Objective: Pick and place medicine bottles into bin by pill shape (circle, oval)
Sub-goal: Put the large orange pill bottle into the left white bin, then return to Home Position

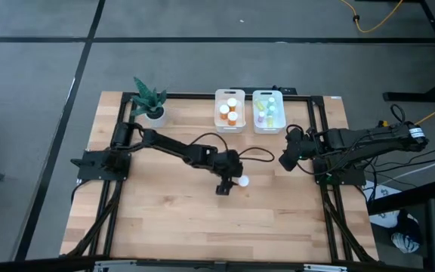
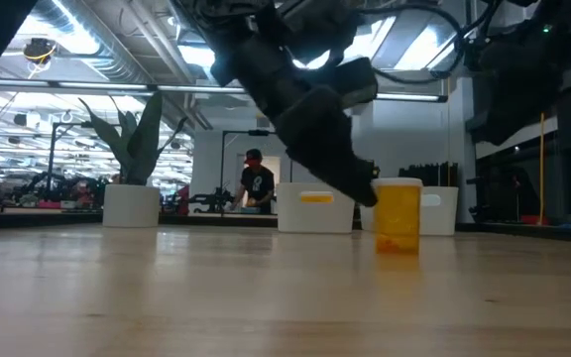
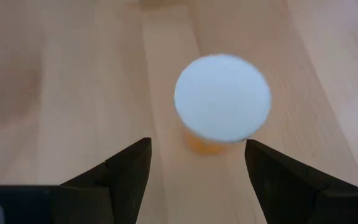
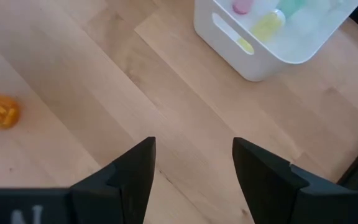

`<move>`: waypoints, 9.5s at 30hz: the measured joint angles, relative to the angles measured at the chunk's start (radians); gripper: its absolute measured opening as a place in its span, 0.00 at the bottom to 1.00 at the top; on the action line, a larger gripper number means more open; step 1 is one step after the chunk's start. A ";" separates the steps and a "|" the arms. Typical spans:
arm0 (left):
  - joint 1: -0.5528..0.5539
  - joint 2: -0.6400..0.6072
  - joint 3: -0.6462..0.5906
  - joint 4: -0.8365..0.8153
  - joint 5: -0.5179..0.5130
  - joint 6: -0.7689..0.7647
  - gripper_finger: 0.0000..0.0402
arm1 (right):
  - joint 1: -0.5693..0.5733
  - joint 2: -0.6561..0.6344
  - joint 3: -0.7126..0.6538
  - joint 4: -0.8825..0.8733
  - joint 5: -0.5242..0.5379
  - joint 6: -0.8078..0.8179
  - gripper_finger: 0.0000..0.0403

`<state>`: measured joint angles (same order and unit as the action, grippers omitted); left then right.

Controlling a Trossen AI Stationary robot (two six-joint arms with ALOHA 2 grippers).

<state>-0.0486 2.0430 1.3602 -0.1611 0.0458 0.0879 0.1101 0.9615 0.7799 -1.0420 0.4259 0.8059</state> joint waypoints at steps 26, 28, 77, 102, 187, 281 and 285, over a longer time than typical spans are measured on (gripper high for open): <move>-0.004 0.079 0.013 0.261 0.070 -0.001 0.61 | 0.000 0.000 0.000 0.001 0.000 -0.003 0.54; -0.004 0.079 0.012 0.247 0.069 -0.006 0.57 | 0.000 0.000 0.000 0.001 0.000 -0.003 0.54; 0.424 -0.103 0.004 -0.091 -0.197 0.028 0.46 | 0.000 0.000 -0.001 0.005 0.026 -0.026 0.54; 0.416 -0.099 0.053 -0.133 -0.213 0.025 0.63 | 0.000 0.000 -0.001 0.005 0.025 -0.026 0.54; 0.189 -1.958 -1.352 0.215 -0.310 -0.253 0.65 | 0.059 -0.143 -0.139 0.328 0.115 -0.303 0.54; 0.190 -1.958 -1.352 0.215 -0.311 -0.253 0.65 | 0.092 -0.956 -0.757 1.031 -0.401 -0.736 0.54; 0.189 -1.958 -1.352 0.215 -0.311 -0.253 0.65 | 0.092 -0.956 -0.757 1.031 -0.401 -0.736 0.54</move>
<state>0.1407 0.0845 0.0082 0.0535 -0.2647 -0.1651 0.2016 0.0059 0.0231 -0.0109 0.0248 0.0700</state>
